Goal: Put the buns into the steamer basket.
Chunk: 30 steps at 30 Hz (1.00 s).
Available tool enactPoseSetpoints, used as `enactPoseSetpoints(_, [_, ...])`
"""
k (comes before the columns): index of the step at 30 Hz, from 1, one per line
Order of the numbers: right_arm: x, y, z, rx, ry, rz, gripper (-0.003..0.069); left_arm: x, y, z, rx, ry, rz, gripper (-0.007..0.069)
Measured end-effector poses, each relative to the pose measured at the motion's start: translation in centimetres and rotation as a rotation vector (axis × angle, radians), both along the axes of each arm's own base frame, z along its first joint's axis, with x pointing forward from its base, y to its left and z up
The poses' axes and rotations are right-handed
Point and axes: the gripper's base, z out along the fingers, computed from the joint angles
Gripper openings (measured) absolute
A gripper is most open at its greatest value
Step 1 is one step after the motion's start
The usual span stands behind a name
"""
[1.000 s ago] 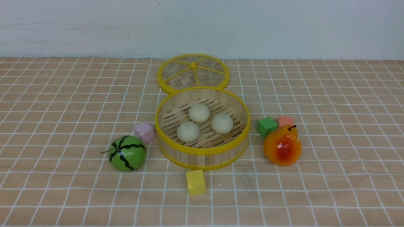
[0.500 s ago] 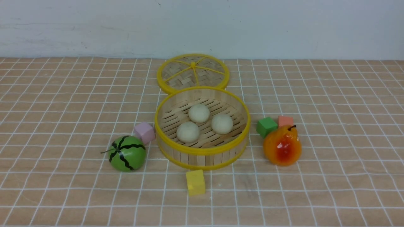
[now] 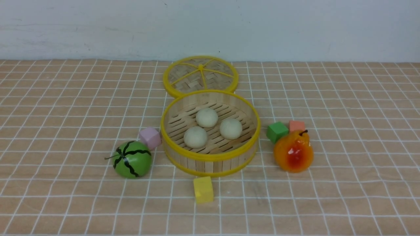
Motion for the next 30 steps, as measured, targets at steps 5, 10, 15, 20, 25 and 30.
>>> enactPoseSetpoints(5, [0.0,0.0,0.0,0.0,0.0,0.0,0.0241,0.0,0.05,0.0,-0.001,0.0,0.009,0.0055])
enactPoseSetpoints(10, [0.0,0.0,0.0,0.0,0.0,0.0,0.0241,0.01,0.18,0.0,-0.001,0.0,0.034,0.0058])
enactPoseSetpoints(15, [0.0,0.0,0.0,0.0,0.0,0.0,0.0241,0.01,0.14,0.0,-0.001,0.0,0.027,0.0066])
enactPoseSetpoints(20, [0.0,0.0,0.0,0.0,0.0,0.0,0.0241,0.01,0.14,0.0,-0.001,0.0,0.027,0.0071])
enactPoseSetpoints(25, [0.0,0.0,0.0,0.0,0.0,0.0,0.0241,0.01,0.14,0.0,-0.001,0.0,0.027,0.0076])
enactPoseSetpoints(30, [0.0,0.0,0.0,0.0,0.0,0.0,0.0241,0.01,0.14,0.0,-0.001,0.0,0.027,0.0083])
